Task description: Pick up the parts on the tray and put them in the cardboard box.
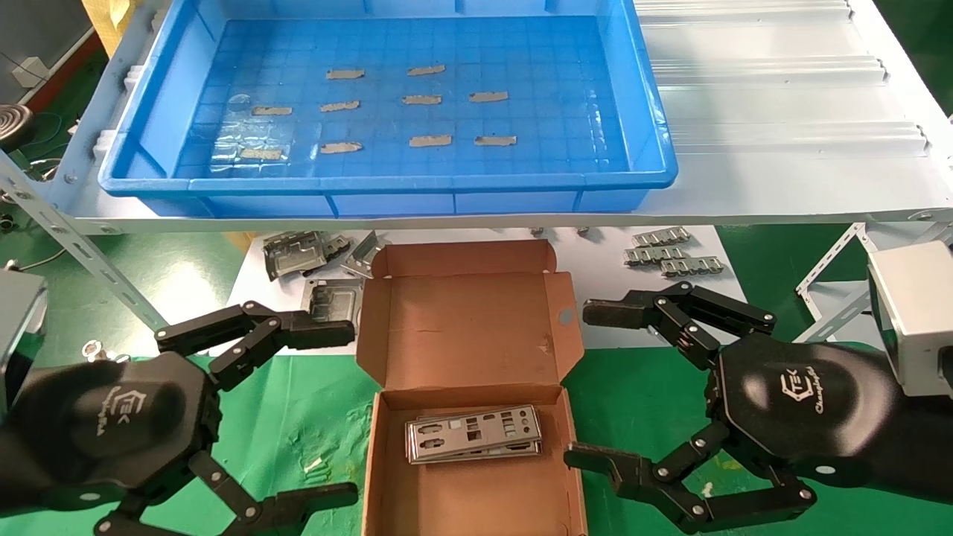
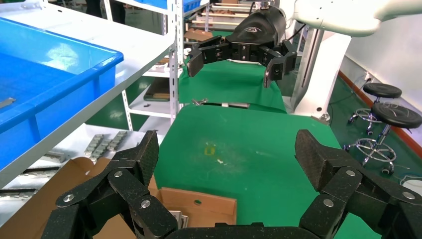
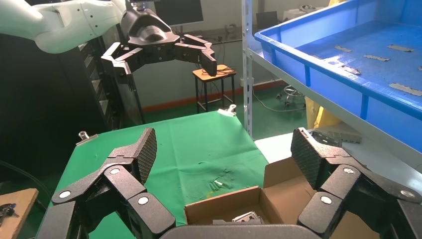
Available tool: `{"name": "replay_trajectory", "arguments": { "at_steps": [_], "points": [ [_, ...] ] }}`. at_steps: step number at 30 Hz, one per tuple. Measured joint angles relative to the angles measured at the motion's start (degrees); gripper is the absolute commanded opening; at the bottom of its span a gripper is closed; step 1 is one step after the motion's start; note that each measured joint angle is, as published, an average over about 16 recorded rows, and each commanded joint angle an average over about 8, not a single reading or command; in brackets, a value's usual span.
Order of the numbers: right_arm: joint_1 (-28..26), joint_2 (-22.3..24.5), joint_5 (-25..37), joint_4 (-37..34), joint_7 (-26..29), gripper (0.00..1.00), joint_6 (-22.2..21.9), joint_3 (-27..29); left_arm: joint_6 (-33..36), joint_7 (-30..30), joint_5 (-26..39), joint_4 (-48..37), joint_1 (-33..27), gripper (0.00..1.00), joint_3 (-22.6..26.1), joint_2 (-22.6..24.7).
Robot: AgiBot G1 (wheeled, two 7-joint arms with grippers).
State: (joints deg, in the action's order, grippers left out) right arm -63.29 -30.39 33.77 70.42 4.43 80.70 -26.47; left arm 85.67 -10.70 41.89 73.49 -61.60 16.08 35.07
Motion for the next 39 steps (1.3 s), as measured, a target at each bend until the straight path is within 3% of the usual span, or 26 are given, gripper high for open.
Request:
{"name": "replay_trajectory", "arguments": {
  "at_steps": [39],
  "points": [
    [0.0,0.0,0.0,0.0,0.0,1.0,0.0,0.0,0.0,0.0,0.0,0.0,0.0,1.0,0.0,0.0]
  ]
}}
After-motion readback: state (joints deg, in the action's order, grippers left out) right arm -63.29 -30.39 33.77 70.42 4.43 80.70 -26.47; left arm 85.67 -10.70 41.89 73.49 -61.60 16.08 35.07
